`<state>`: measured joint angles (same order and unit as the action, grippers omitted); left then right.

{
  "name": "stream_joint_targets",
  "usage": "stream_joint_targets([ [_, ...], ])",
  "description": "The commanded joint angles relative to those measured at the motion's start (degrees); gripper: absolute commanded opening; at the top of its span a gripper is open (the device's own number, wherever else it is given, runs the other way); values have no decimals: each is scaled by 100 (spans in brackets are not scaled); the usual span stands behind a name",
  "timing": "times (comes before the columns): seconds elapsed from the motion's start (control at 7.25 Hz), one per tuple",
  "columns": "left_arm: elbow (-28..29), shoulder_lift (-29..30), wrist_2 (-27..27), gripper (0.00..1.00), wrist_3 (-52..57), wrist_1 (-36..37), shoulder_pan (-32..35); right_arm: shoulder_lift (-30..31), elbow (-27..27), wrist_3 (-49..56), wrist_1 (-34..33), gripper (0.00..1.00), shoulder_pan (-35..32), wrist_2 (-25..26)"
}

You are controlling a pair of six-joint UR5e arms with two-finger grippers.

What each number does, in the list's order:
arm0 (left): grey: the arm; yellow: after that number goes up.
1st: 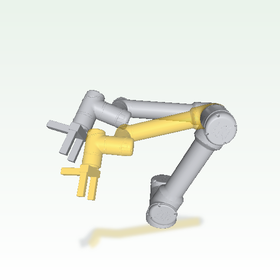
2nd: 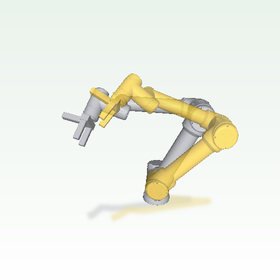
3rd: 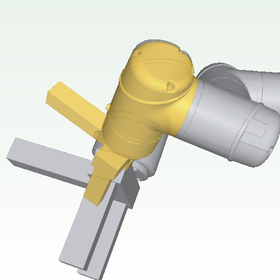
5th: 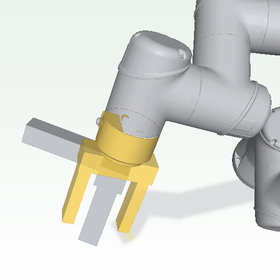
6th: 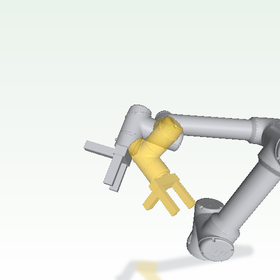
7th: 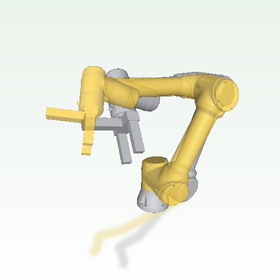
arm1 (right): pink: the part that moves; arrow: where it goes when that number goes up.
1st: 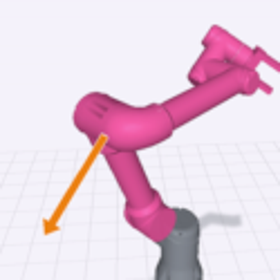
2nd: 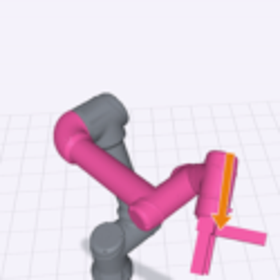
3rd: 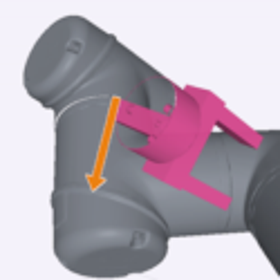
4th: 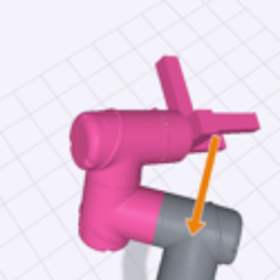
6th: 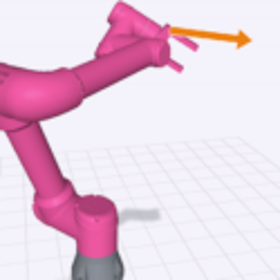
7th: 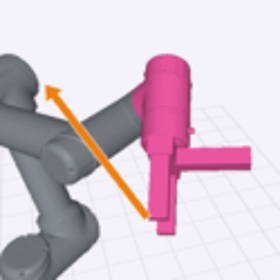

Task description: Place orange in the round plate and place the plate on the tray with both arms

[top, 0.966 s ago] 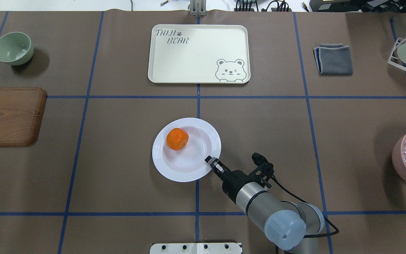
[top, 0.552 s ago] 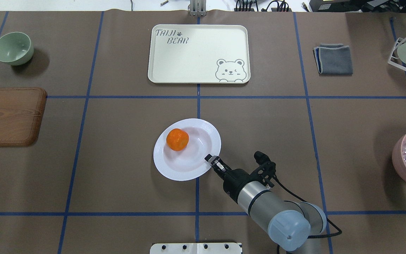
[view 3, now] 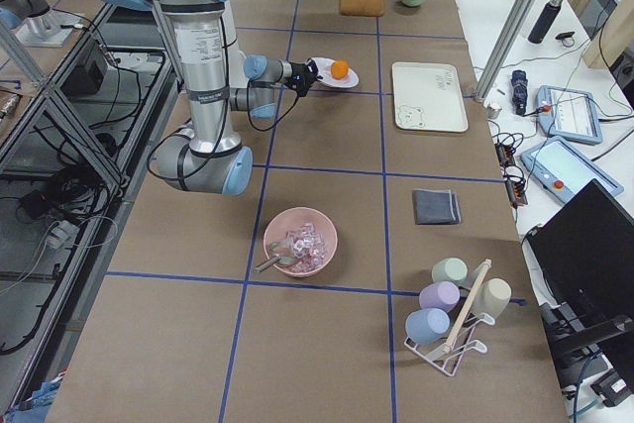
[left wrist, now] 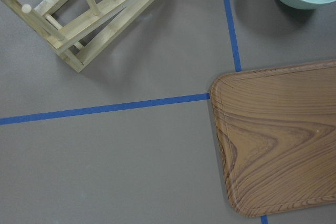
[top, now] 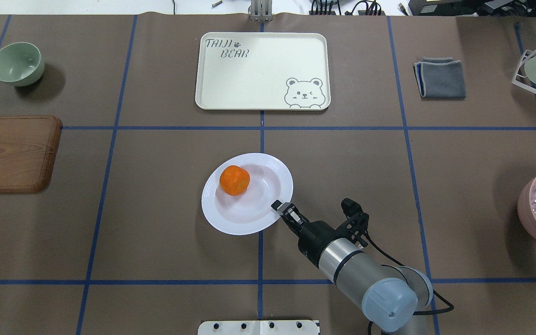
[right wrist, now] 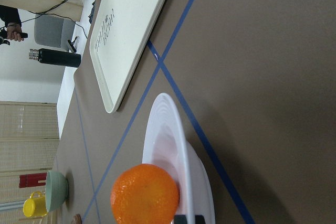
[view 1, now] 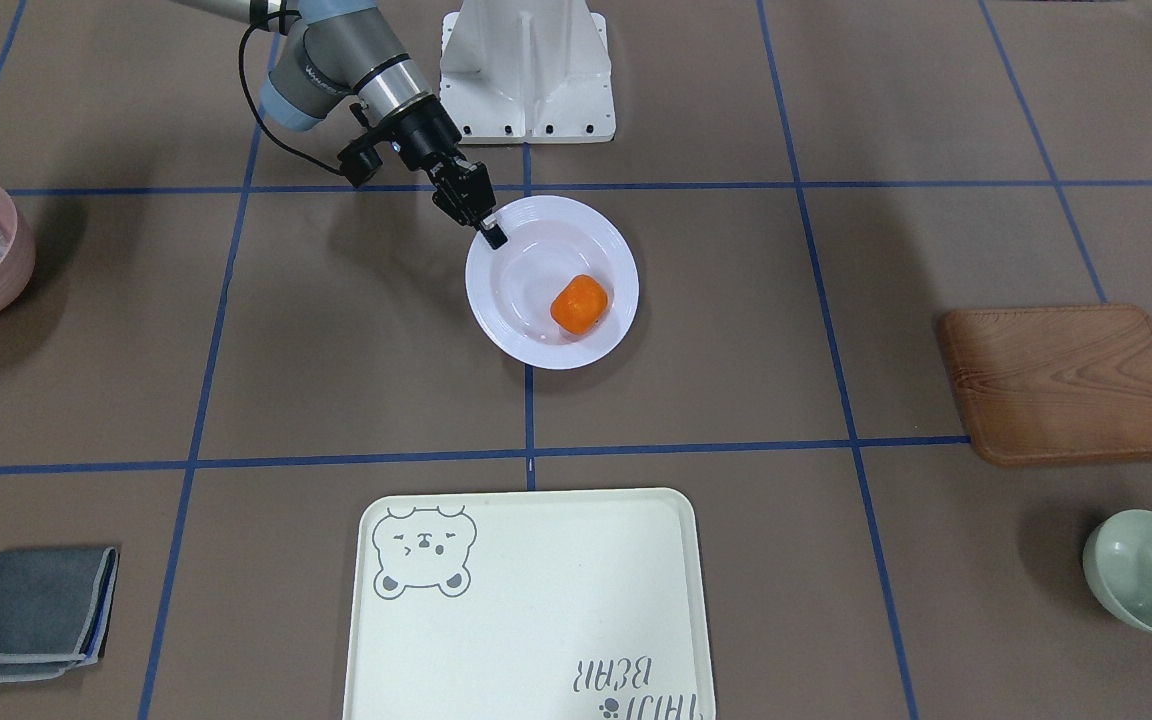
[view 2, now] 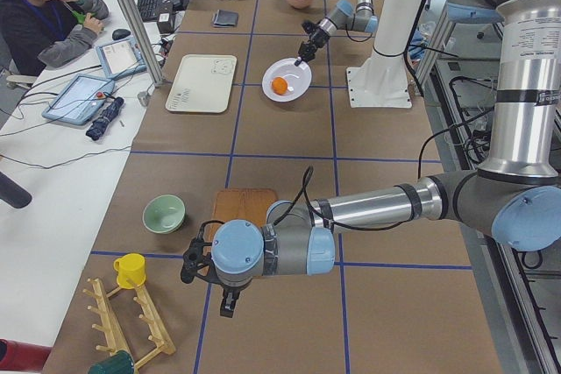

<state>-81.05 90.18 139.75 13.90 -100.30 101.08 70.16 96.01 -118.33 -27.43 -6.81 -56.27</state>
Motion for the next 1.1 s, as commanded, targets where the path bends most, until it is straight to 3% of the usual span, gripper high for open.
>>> stream_joint_targets([
  [0.0, 1, 0, 0, 99, 8, -16, 0, -11, 15, 2, 9, 0, -39, 2],
  [0.41, 1, 0, 0, 99, -1, -16, 0, -54, 23, 55, -34, 0, -433, -121],
  [0.97, 1, 0, 0, 99, 8, -16, -9, -195, 173, 55, -622, 0, -1407, -998],
])
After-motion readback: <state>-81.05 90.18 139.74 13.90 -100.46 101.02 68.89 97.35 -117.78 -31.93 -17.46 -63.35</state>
